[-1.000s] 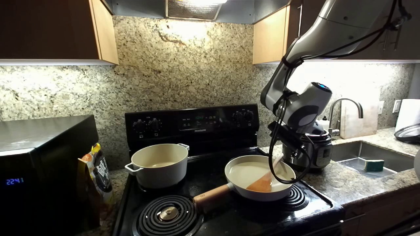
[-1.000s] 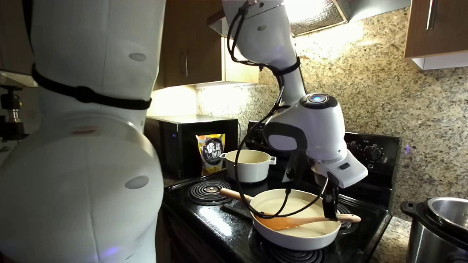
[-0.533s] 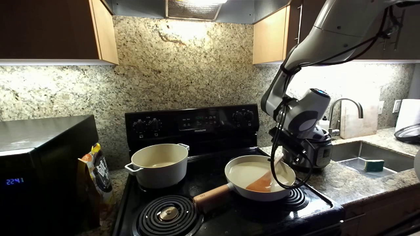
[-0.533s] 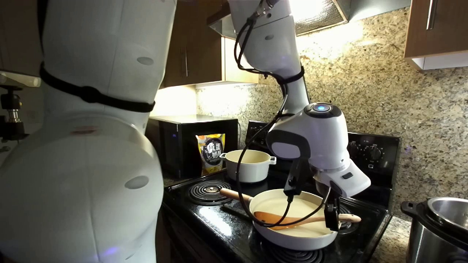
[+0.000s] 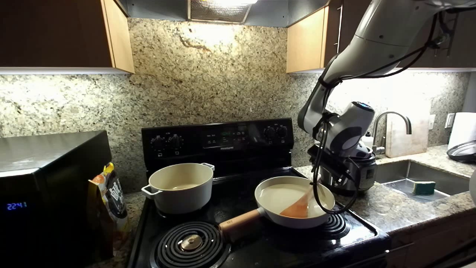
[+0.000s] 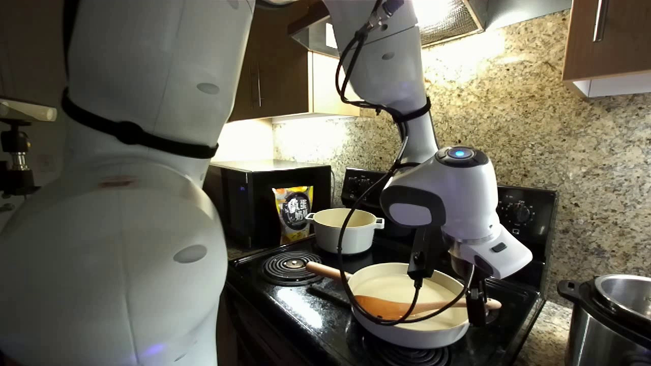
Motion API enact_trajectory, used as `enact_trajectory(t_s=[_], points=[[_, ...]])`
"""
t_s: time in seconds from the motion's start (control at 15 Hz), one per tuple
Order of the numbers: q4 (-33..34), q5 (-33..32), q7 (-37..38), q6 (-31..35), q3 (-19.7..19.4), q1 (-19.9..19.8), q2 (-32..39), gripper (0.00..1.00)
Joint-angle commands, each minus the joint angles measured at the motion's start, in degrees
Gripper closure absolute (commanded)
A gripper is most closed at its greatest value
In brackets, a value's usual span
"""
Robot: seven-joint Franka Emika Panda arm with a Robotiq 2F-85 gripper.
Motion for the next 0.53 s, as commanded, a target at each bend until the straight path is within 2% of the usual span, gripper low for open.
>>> enact_trajectory(t_s=[0.0,0.47], points=[[-0.4,-4.4,0.5,-0.8,-2.0,0.3,-0.4,0.00],[-1.5,-13.1,2.6,-2.1,-6.2,2.3,-1.7,0.00]])
